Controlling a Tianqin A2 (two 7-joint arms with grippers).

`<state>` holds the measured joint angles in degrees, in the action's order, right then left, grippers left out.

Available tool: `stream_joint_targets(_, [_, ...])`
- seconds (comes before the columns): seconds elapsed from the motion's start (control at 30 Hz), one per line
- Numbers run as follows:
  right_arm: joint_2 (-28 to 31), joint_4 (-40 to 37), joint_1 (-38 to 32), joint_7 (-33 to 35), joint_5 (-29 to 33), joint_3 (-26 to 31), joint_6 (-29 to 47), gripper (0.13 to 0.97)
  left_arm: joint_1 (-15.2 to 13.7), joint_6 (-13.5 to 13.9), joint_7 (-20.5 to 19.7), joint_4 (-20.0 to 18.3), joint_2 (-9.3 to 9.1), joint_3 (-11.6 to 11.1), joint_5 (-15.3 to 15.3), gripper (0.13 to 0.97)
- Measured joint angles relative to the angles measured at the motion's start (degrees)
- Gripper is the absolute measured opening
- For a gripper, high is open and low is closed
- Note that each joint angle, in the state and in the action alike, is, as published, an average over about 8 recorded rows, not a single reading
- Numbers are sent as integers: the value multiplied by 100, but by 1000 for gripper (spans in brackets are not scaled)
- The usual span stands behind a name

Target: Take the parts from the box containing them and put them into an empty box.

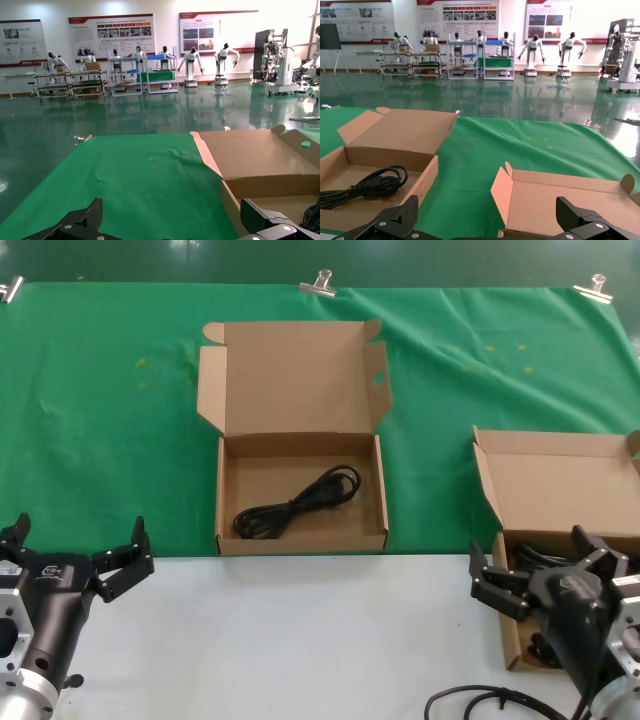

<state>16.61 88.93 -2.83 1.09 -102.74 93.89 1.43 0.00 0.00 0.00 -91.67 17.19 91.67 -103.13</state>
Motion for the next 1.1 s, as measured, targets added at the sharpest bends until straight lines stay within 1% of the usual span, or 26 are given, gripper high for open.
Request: stream_joint_targets(1.1, [0,0,0,0,0,0,0,966,0,0,0,0,0,0,0,966])
